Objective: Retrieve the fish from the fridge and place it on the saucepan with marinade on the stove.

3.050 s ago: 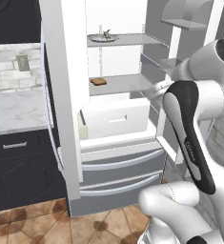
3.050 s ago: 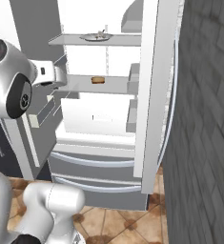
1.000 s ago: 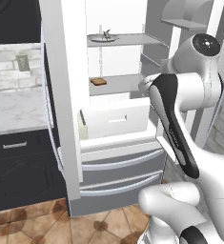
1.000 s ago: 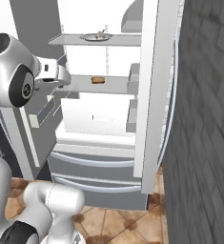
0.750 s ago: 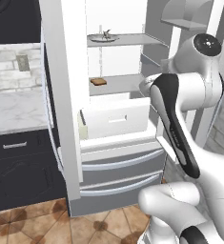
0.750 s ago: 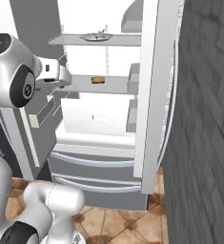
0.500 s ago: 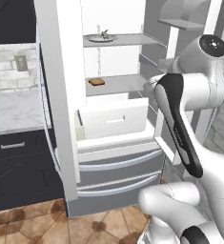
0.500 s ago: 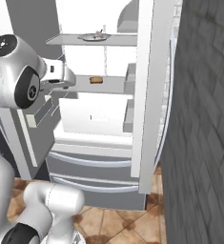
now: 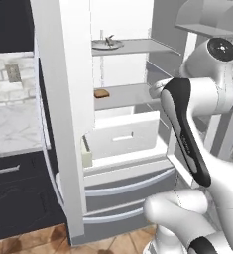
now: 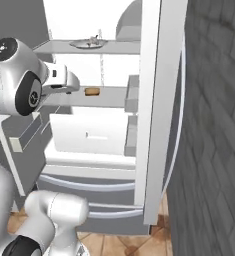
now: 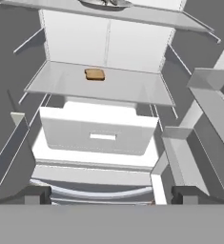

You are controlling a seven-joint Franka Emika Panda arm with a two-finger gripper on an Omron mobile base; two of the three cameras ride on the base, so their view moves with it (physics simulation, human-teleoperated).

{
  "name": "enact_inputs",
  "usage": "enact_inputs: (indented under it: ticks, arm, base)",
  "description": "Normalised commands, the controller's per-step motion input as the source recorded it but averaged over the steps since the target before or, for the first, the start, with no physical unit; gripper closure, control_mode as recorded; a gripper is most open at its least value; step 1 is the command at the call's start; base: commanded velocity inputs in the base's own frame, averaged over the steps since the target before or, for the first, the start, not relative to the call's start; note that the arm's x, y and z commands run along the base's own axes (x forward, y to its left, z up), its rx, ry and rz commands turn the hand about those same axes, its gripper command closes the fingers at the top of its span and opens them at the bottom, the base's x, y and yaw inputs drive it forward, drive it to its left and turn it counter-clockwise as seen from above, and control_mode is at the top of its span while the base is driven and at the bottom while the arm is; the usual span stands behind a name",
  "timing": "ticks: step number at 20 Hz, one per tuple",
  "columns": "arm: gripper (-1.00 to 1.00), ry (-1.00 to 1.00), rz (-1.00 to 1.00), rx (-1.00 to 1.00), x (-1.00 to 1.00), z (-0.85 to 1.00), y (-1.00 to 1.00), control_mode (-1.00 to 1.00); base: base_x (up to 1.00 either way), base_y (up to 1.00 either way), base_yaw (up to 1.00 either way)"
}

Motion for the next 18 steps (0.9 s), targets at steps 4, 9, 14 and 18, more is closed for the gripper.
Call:
enact_inputs:
  ticks: [4, 9, 14, 18]
  arm:
    - [-1.00, 0.00, 0.00, 0.00, 0.00, 0.00, 0.00, 1.00]
    - [-1.00, 0.00, 0.00, 0.00, 0.00, 0.00, 0.00, 1.00]
    - [-1.00, 0.00, 0.00, 0.00, 0.00, 0.00, 0.00, 1.00]
    - [-1.00, 0.00, 0.00, 0.00, 0.00, 0.00, 0.00, 1.00]
  base:
    - [0.52, 0.21, -0.03]
    - [0.43, 0.13, 0.05]
    - [0.49, 0.03, 0.05]
    - [0.97, 0.21, 0.01]
